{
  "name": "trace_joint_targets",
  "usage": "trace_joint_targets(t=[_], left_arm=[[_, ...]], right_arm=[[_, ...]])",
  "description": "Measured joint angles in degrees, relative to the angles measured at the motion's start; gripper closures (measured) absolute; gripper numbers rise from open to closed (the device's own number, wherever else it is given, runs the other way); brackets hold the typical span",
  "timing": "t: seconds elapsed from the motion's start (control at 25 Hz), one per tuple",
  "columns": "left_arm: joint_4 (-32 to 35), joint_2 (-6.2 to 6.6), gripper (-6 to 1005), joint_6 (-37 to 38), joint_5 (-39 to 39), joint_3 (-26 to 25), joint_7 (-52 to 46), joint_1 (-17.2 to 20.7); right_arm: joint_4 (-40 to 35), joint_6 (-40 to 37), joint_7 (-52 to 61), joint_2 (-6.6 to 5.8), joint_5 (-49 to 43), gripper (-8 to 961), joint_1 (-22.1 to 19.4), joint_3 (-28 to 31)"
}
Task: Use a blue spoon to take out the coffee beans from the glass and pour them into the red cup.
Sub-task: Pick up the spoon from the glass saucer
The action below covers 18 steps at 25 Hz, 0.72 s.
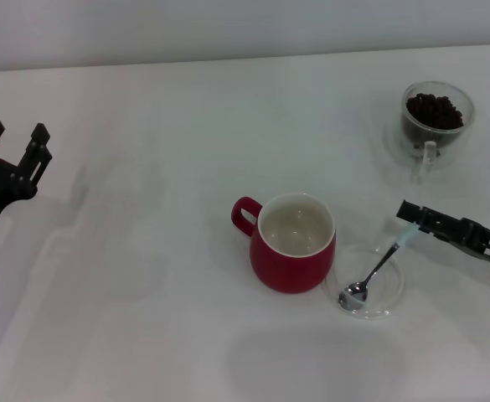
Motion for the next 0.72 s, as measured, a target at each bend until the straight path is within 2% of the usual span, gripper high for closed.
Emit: trace_joint_targets(t=[0.32, 0.68, 0.72], left_arm=[[0.3, -0.06, 356, -0.6, 0.1, 0.1, 0.0, 0.3], [0.7, -0.07, 356, -1.0, 0.1, 0.0, 0.0, 0.4], [0.9, -0.07, 356, -1.0, 0.1, 0.0, 0.0, 0.4]], right_arm=[[0.1, -0.4, 0.0, 0.63, -0.9, 152, 0.9, -0.3], [0.1, -1.5, 0.0, 0.71, -0.9, 153, 1.3, 0.0], [0.1, -1.7, 0.0, 0.74, -0.9, 230, 1.4, -0.1]])
